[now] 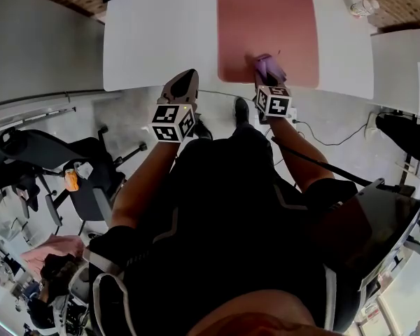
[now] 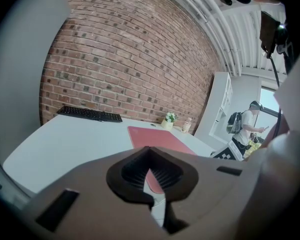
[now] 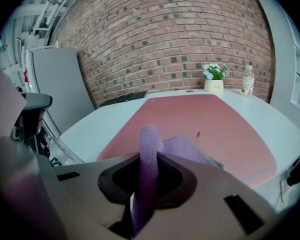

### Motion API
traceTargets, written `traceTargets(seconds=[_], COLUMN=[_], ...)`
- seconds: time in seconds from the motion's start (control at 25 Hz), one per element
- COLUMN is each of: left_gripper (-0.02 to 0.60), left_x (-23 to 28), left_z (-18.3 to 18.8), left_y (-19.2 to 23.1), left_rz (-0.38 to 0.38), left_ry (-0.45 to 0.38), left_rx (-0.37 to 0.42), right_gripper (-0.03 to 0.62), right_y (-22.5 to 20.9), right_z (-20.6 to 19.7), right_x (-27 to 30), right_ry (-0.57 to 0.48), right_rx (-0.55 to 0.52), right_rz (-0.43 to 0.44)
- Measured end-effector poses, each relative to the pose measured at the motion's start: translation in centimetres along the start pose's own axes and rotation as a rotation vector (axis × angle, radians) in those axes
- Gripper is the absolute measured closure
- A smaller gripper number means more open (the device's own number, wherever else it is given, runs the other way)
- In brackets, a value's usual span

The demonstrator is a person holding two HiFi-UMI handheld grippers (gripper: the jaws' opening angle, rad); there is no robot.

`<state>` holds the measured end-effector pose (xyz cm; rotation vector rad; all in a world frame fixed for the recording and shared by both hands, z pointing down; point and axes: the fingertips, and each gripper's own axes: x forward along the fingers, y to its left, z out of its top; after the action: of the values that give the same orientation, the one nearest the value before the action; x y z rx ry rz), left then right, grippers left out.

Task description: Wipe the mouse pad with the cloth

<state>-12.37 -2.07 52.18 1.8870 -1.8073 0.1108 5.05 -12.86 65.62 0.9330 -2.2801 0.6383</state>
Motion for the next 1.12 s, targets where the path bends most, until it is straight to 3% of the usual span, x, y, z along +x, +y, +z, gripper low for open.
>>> traceTargets(seconds=[0.24,0.72,1.12], left_gripper=[0.578,0.578,0.578], left_x=[-0.8,-2.8,-4.0], left_z=[-0.1,-0.7,0.4], left_y=[1.2,3.8,5.6], left_rz=[0.028,0.071,0.026], left_ry=[-0.007,-0.011,-0.030], left_rx=[-0.010,-0.038,-0.025], right_gripper=[0.536,0.536,0.536], right_y=[4.0,11.3,16.0], right_z=[-0.4,-0.6,1.5], right_x=[1.0,2.7,2.4], right_ry=[0.035,0.071,0.032], right_rx=[-0.058,-0.073,-0.030], right_rz=[0.086,0.212,0.282])
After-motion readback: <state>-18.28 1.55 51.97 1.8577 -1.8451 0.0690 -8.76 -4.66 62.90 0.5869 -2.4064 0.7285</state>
